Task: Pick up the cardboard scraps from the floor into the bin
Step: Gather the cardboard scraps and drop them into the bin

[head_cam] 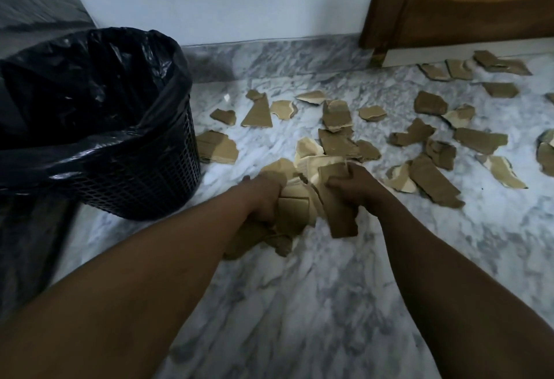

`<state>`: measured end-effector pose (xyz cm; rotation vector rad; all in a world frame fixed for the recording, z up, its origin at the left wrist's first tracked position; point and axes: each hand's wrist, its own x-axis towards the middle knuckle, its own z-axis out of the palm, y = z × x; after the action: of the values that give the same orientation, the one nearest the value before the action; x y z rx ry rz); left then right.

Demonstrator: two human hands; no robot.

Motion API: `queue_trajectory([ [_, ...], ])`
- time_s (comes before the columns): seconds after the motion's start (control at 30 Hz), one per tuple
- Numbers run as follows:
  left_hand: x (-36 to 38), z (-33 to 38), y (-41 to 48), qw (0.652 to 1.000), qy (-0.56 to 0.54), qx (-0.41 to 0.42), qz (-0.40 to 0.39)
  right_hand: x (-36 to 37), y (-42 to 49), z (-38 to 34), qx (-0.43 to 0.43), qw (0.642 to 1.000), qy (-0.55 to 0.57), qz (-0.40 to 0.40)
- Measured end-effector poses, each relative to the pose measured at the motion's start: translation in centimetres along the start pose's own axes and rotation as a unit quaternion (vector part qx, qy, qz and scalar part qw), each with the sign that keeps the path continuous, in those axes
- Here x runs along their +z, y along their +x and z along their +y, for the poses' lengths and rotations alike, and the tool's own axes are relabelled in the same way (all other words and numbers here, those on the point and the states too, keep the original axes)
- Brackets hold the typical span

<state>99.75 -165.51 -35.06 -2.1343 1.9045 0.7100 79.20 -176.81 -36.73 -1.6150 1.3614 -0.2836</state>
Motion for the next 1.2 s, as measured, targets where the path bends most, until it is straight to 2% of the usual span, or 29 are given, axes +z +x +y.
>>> queue_trajectory([
  [0.1,0.2,-1.1,-0.2,0.999,-0.036,0.002,0.027,1.2,0.9,0.8,-0.018,0.994,-0.102,-0.040],
  [0.17,0.6,-1.7,-0.1,0.998,-0.055,0.004,0.037,1.7,-1.1,-1.3,-0.010,0.990,-0.136,-0.032],
  [0.37,0.8,-1.9,1.1,1.000,0.002,-0.016,-0.005,3.3,-0.7,-3.5,-0.011,0.973,-0.229,-0.031],
  [0.5,0.3,-2.1,1.7,0.998,-0.011,-0.034,-0.053,3.7,0.0,-3.5,0.034,0.955,-0.295,-0.016],
  [0.57,-0.3,-1.9,1.5,0.997,-0.007,-0.048,-0.054,3.7,0.5,-3.0,0.033,0.949,-0.314,-0.006],
  [0.73,-0.3,-1.8,1.5,0.995,0.030,-0.085,-0.049,3.9,1.4,-2.3,0.023,0.955,-0.295,-0.024],
  [0.8,-0.2,-1.7,1.1,0.995,0.030,-0.091,-0.035,4.0,0.7,-2.6,-0.011,0.964,-0.265,-0.022],
  [0.9,0.2,-1.6,0.1,0.996,-0.001,-0.094,0.009,4.2,-1.3,-2.9,-0.038,0.974,-0.223,0.011],
  [1.03,0.4,-1.5,-1.8,0.993,-0.075,-0.079,0.046,4.6,-3.5,-2.4,-0.054,0.982,-0.180,0.016],
  [1.2,-3.5,-0.2,-4.0,0.984,-0.133,-0.075,0.092,1.0,-6.1,-5.8,-0.100,0.990,-0.083,0.062],
])
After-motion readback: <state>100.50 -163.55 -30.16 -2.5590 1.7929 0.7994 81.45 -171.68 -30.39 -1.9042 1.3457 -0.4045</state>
